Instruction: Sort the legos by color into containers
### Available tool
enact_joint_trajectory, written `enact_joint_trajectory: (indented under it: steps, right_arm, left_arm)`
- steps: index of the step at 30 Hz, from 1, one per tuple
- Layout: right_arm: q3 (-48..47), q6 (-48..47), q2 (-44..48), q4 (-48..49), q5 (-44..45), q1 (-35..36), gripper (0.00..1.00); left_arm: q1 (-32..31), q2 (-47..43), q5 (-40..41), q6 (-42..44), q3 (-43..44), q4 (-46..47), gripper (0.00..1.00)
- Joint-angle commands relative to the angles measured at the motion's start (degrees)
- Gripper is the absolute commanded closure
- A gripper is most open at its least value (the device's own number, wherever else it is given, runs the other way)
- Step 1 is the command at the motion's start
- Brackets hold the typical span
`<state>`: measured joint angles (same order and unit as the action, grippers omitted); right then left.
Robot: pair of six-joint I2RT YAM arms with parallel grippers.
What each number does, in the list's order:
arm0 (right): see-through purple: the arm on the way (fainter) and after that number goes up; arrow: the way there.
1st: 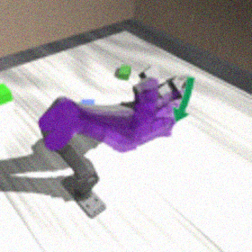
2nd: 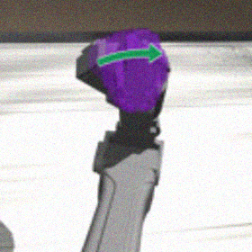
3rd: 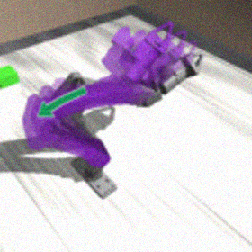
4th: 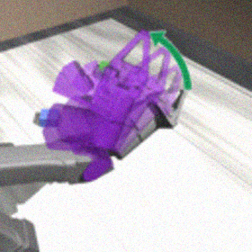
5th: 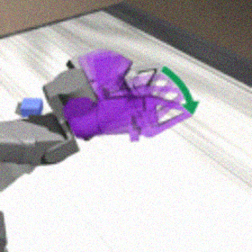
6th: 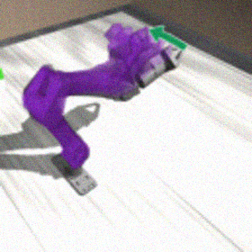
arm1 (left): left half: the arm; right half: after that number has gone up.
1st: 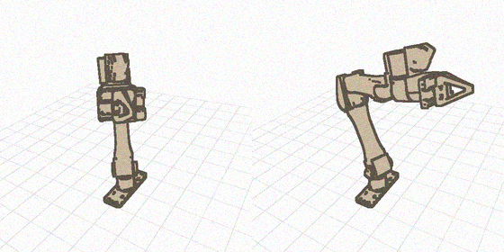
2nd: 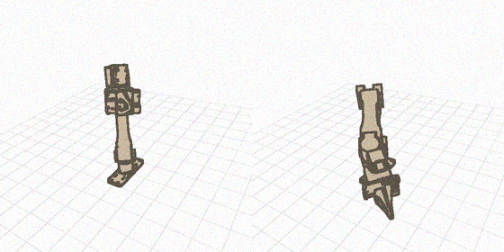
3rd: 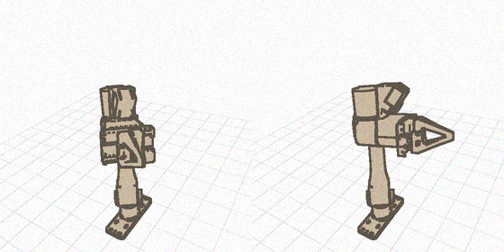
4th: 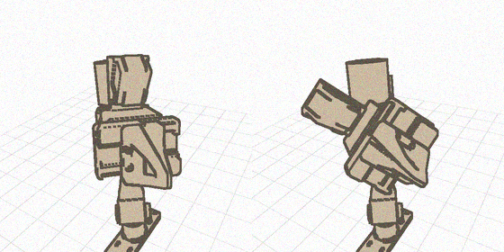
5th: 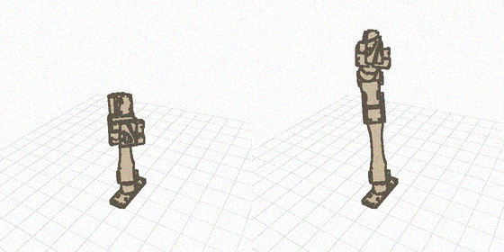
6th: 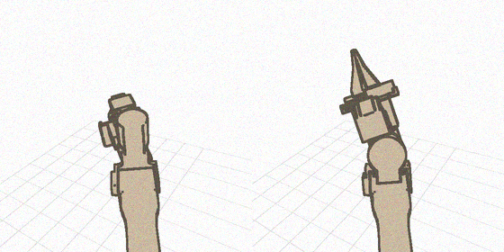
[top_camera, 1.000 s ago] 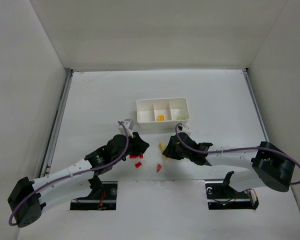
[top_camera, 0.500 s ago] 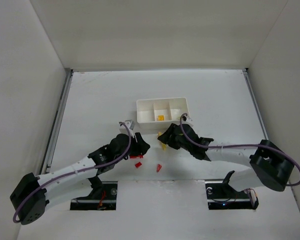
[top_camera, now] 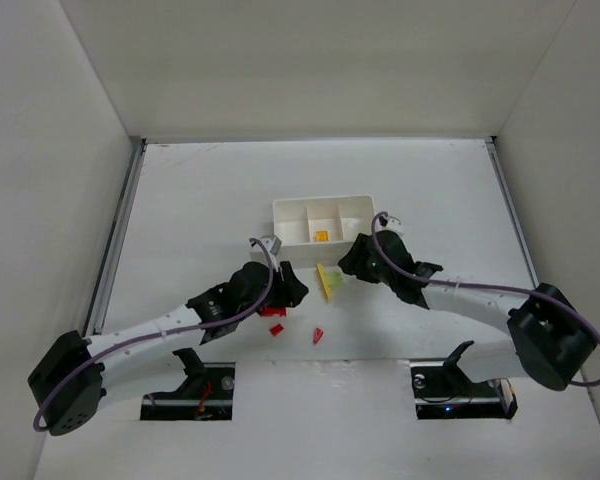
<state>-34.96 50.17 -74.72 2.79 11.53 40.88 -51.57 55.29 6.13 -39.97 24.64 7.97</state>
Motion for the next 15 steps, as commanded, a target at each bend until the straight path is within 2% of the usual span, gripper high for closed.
enact_joint_trajectory:
  steps: [1, 7, 15]
  right_arm:
    - [-2.6, -4.6, -3.1, 0.1, -1.9, -0.8, 0.45]
    - [-3.0, -2.9, -8.5, 5.6, -5.9, -1.0, 0.38]
    - [-0.2, 1.8, -9.8, 8.5, -7.0, 0.7, 0.44]
  left_arm:
    - [-2.1, 0.8, -0.4, 0.6, 2.6, 3.5, 0.58]
    - [-3.5, 5.5, -0.2, -0.5, 3.3, 6.6, 0.54]
    - [-5.3, 9.9, 4.7, 2.1, 5.9, 2.7, 0.54]
